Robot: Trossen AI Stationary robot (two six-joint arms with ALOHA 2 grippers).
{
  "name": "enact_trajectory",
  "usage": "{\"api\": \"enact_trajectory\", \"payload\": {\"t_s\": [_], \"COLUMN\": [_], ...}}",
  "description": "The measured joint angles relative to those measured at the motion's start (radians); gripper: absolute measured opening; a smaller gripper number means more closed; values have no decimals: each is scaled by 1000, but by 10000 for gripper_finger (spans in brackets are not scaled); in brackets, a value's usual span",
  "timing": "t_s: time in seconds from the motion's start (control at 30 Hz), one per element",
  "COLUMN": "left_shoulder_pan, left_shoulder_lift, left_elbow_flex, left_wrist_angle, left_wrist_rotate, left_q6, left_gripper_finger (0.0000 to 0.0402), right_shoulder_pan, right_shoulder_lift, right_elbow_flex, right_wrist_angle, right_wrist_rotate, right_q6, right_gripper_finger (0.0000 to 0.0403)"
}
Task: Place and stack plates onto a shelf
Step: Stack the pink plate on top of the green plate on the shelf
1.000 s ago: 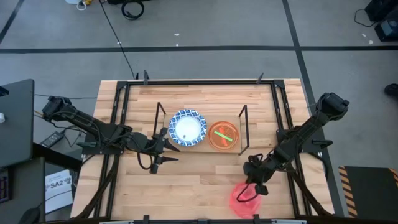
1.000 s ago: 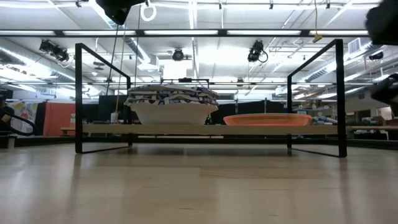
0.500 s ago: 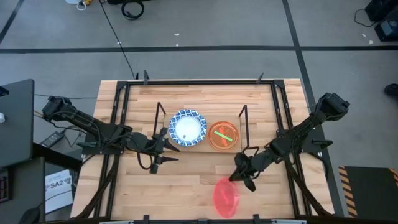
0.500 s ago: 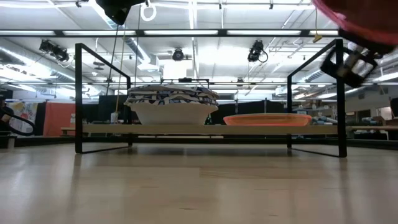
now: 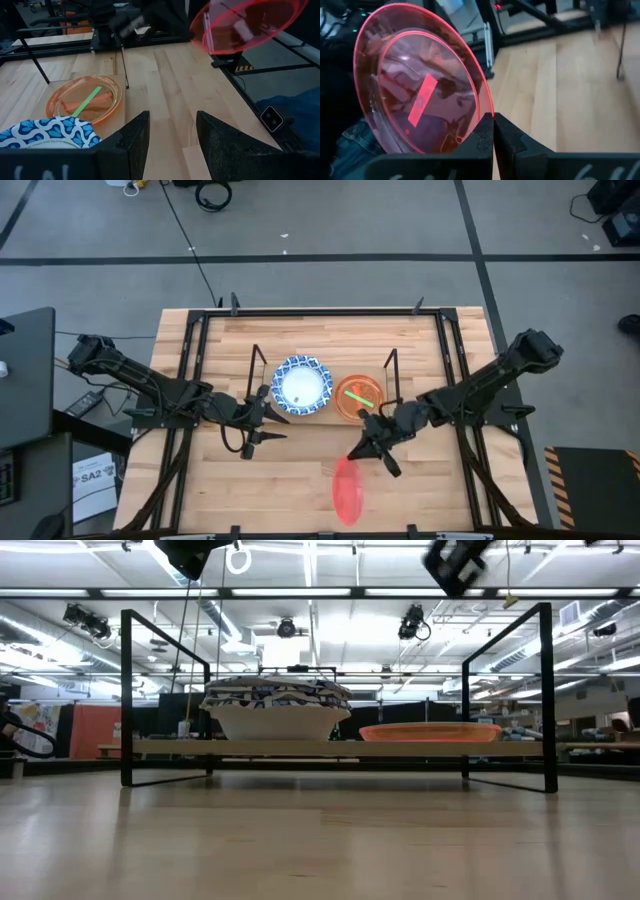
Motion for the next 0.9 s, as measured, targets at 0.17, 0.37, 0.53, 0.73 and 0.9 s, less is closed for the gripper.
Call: {"api": "enact_trajectory", "payload": {"t_s": [0.17, 0.37, 0.53, 0.73, 0.9], "left_shoulder_pan": [0, 0, 0, 0, 0], "left_shoulder_lift": [0, 0, 0, 0, 0], "left_elbow_flex": [0, 0, 0, 0, 0], "left_wrist_angle": [0, 0, 0, 0, 0], "left_wrist_rotate": [0, 0, 0, 0, 0], "left_q6": [1, 1, 1, 1, 1], "left_gripper_finger": [169, 169, 169, 169, 169], "right_shoulder_pan": [-80, -176, -272, -418, -555], "right_shoulder_lift": [0, 0, 0, 0, 0], "right_elbow_flex": [155, 365, 483, 556, 560], "right_wrist_angle": [-233, -666, -897, -1074, -1140], "right_wrist_rotate": [-102, -115, -115, -115, -141], "right_q6": [-123, -272, -399, -522, -608], "right_gripper_finger": [6, 6, 6, 6, 6]}}
